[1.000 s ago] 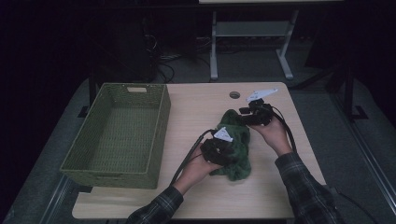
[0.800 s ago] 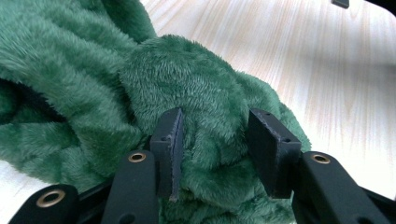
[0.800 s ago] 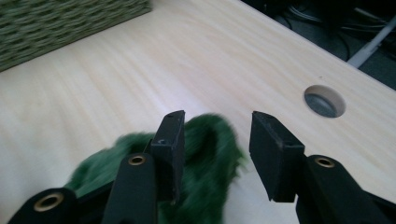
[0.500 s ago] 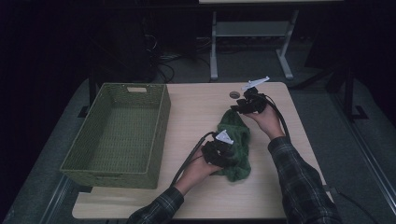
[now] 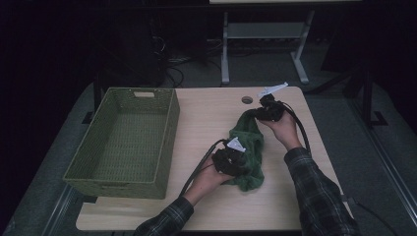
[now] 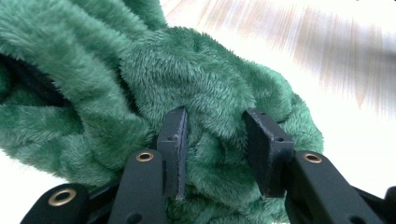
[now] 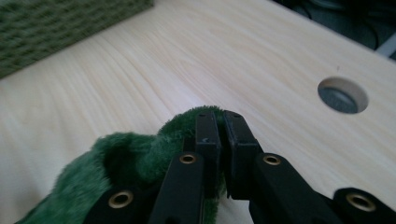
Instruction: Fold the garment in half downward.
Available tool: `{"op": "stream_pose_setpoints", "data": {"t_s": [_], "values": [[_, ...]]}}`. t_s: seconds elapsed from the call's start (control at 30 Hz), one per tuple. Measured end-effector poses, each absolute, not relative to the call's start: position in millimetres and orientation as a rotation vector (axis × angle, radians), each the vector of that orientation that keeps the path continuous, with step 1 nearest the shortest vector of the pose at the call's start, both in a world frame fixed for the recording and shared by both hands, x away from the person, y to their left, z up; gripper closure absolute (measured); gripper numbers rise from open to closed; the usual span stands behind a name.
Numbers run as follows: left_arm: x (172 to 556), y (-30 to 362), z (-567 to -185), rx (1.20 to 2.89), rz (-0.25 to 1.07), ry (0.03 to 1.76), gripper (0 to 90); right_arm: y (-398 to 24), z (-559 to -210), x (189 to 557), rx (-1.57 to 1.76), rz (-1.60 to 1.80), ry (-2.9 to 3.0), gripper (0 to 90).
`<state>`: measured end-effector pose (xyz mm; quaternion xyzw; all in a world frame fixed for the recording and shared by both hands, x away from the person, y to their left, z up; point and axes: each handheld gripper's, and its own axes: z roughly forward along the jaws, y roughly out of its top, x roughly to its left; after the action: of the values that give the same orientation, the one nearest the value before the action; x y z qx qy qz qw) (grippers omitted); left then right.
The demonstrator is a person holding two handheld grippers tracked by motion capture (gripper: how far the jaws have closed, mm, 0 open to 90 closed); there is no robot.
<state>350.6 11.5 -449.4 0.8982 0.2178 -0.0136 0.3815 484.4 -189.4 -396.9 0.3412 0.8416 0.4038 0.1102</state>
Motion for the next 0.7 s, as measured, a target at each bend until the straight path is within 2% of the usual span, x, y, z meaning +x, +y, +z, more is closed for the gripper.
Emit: {"op": "stream_pose_setpoints", "data": {"t_s": [0.23, 0.43, 0.53, 0.7], "values": [[352.1, 20.5, -434.3, 2.239, -0.019, 0.548, 56.8, -194.1, -372.5, 463.3, 0.901, 1.225, 2.473, 85.4], [360.1, 27.9, -417.9, 2.175, 0.017, 0.552, 58.4, -191.9, -365.3, 457.6, 0.866, 1.232, 2.473, 85.4], [364.6, 19.5, -424.0, 2.205, 0.022, 0.529, 60.2, -190.9, -362.8, 455.0, 0.867, 1.24, 2.477, 85.5], [372.5, 7.0, -442.1, 2.259, 0.023, 0.541, 69.9, -192.8, -356.0, 449.5, 0.837, 1.26, 2.475, 85.8]]}}
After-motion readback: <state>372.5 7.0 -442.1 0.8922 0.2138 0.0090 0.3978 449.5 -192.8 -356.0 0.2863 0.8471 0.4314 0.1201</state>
